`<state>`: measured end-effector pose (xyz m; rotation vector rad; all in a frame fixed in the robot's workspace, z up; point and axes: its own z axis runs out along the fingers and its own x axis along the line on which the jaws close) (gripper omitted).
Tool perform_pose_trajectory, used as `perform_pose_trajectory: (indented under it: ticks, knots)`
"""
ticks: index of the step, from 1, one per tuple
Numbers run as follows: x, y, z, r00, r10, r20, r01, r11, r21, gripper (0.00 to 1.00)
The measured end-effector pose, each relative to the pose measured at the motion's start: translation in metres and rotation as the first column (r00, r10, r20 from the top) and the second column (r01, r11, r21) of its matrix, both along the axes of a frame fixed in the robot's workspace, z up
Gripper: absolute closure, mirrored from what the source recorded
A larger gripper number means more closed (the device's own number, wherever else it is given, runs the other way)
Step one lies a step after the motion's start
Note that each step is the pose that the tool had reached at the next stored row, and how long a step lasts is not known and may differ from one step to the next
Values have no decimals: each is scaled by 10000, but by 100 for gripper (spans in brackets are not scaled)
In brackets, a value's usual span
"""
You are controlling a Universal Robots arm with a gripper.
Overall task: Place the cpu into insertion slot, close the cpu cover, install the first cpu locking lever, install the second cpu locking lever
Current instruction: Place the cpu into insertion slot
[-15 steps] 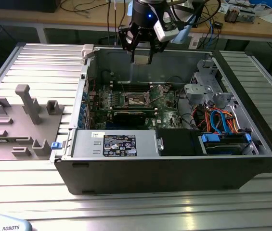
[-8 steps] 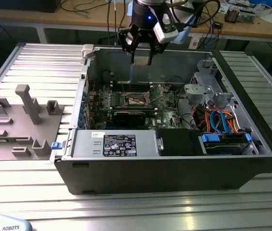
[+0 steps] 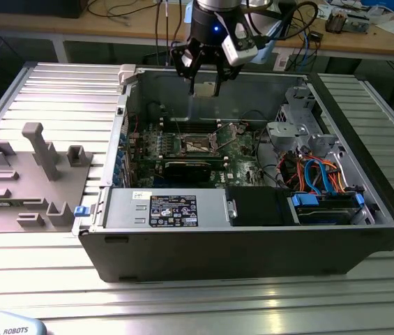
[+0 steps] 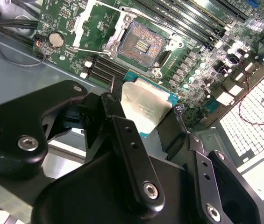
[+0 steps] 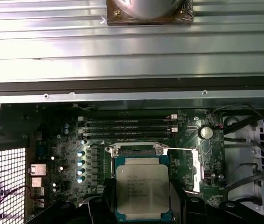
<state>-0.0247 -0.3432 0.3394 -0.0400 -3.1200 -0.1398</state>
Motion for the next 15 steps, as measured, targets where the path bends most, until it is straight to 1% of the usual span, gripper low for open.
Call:
perform_pose_trajectory:
  ticks: [15]
  knots:
    - [0, 0, -14, 10000, -8, 0, 8, 10000, 1, 46]
